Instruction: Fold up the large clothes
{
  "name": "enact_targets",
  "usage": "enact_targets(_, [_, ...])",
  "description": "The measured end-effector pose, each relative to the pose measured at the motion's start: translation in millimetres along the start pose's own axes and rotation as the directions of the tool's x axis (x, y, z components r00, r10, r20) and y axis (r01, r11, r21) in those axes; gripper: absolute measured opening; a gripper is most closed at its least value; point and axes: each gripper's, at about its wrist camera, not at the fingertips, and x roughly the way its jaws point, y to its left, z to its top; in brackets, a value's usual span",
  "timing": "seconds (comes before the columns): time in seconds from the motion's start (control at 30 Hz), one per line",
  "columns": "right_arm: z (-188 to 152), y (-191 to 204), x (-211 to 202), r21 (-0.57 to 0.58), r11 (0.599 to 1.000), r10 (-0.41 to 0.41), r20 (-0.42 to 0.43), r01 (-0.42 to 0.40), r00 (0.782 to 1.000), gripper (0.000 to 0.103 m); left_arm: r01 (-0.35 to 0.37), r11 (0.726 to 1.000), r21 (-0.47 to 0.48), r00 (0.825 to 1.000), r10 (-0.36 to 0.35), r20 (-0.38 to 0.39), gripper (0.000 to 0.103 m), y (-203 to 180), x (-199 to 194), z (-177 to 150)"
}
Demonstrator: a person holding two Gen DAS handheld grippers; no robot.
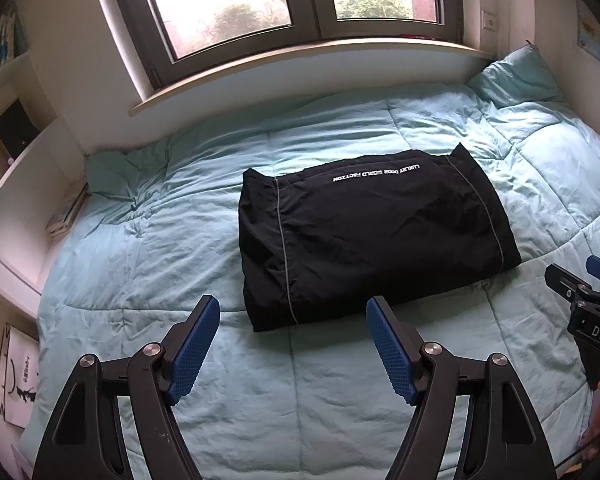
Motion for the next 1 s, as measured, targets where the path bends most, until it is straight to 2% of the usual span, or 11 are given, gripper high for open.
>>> enact_targets(0.27, [2,-6,8,-0.003,1.0,-0.015,-0.01,0.014,1.0,0.086,-0.023,0.999,0.026,1.0,0.023,-0.002,0.077,-2,4,1])
enact_targets(0.77, [-1,-7,23,-0.015,1.0,-0.019,-0.04,0.019,0.999,0.086,-0.015,0.999,0.033,1.0,0.016,-0.013,0.077,-4,11,4])
enact_targets(1.0, [-3,-8,24,-0.025,0.999,-0.037,-0.044,0.036,0.998,0.086,-0.014,1.0,-0.012,1.0,0.013,-0.022,0.077,3,15,6])
